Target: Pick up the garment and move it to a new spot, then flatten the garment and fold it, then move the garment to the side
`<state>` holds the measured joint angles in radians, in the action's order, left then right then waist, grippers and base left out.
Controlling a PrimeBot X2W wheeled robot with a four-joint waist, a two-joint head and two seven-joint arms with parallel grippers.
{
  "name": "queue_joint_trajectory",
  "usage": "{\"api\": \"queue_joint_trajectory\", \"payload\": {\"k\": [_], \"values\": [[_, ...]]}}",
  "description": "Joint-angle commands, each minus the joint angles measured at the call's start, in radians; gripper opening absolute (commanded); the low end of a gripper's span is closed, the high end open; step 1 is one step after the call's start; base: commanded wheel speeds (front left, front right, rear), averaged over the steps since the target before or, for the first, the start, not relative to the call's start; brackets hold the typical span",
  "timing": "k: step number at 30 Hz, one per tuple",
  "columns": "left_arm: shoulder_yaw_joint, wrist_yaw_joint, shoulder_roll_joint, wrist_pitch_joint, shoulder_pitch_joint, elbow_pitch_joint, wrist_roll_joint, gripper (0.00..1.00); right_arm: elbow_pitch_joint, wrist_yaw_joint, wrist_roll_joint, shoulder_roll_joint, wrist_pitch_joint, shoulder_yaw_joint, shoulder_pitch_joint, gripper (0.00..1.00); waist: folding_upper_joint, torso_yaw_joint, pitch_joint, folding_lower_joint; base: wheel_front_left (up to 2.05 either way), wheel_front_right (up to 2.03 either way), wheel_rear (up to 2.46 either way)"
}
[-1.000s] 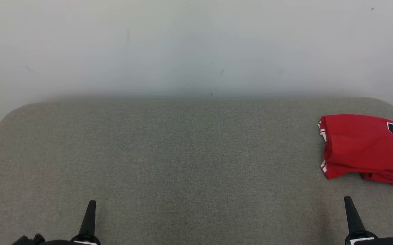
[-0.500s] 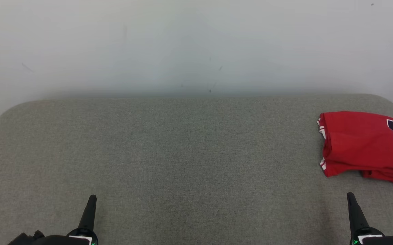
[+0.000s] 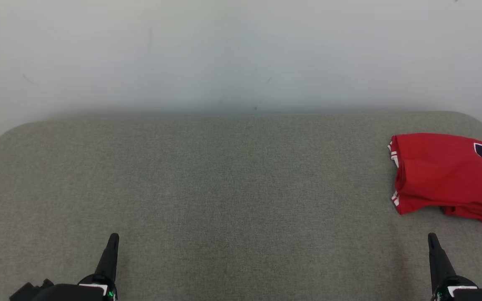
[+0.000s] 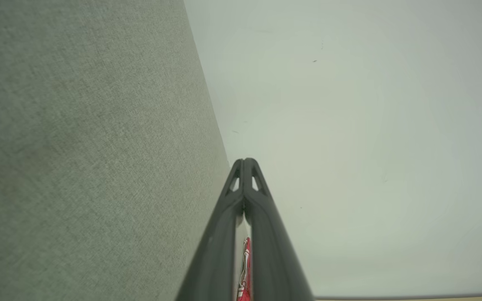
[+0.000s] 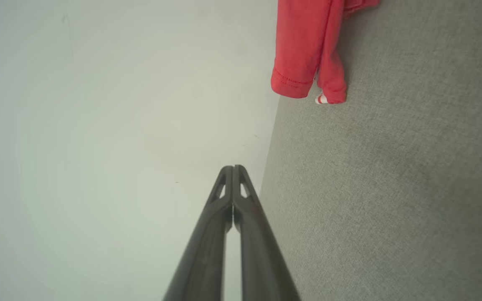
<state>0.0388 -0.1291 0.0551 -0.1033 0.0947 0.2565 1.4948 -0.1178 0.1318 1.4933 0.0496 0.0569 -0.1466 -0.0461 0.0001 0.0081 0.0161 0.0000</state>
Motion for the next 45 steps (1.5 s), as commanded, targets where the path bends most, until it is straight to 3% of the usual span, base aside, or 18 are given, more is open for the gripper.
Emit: {"api": "queue_joint_trajectory", "payload": {"k": [1,20,45], "values": [[0.004,-0.002,-0.003,-0.007,0.018,0.0,0.022,0.0,0.008,-0.002,0.02,0.001,0.005,-0.004,0.009,0.0,-0.0001,-0.001,-0.001,0.0,0.0,0.0,0.0],[0.014,-0.003,-0.006,-0.041,0.036,0.004,0.13,0.0,0.021,-0.002,0.143,0.001,0.025,-0.015,0.011,0.0,-0.0001,-0.008,-0.018,0.0,0.0,0.0,0.0],[0.013,-0.003,-0.006,-0.039,0.034,0.004,0.128,0.0,0.02,-0.002,0.139,0.001,0.024,-0.014,0.011,0.0,-0.0001,-0.008,-0.018,0.0,0.0,0.0,0.0]]}}
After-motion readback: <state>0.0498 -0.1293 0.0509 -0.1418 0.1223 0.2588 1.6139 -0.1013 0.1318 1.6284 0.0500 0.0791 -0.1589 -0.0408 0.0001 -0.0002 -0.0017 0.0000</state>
